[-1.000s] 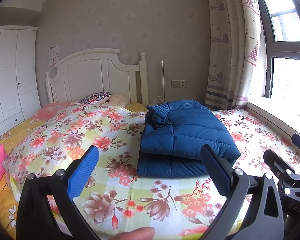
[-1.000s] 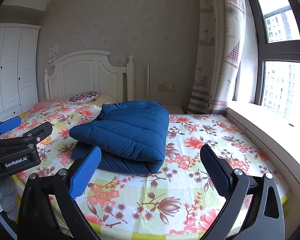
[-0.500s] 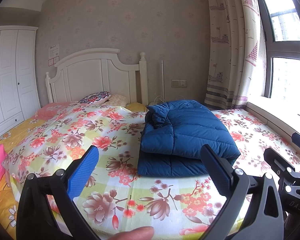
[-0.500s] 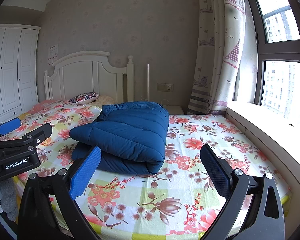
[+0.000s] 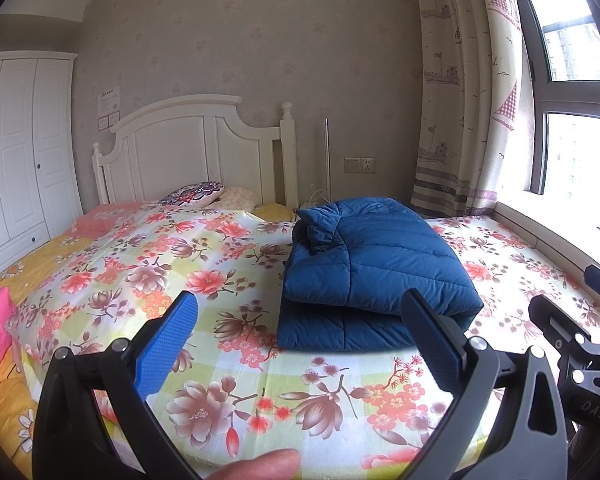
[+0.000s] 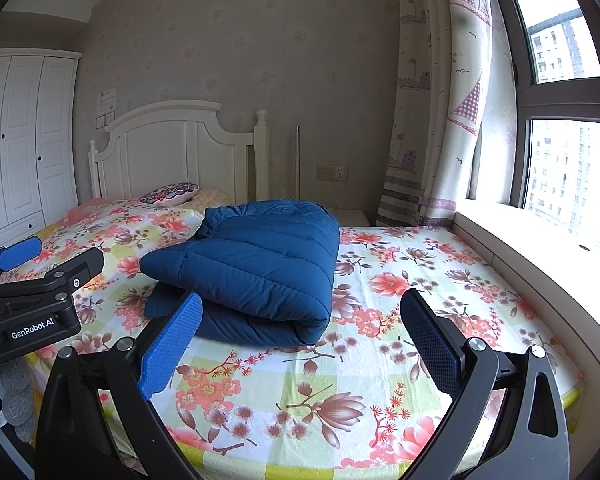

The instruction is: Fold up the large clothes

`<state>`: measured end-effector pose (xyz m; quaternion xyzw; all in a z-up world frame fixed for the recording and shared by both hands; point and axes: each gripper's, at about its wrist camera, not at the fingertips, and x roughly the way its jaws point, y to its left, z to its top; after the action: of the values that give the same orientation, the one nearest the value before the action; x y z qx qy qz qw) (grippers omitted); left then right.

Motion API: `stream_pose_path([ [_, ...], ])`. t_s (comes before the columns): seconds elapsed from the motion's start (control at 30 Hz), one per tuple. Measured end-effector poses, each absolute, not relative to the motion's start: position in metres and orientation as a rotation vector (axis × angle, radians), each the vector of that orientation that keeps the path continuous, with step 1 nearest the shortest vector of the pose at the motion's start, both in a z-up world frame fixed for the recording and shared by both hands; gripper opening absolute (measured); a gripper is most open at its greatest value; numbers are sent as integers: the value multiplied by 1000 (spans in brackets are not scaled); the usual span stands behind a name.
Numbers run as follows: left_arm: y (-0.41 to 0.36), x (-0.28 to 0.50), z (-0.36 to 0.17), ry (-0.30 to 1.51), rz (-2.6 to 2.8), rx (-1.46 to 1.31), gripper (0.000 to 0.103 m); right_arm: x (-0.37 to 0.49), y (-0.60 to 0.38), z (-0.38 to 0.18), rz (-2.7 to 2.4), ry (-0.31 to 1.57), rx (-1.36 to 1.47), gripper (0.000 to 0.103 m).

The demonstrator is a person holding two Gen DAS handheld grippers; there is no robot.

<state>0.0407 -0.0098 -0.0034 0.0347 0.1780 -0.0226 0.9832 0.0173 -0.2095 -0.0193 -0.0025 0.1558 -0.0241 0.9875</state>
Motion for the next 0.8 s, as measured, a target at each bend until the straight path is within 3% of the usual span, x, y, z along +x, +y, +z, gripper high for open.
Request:
stream_pose_path([
  [0.8,-15,55,-11,385,-110,104,101,35,-214,-31,-35,378,20,96],
])
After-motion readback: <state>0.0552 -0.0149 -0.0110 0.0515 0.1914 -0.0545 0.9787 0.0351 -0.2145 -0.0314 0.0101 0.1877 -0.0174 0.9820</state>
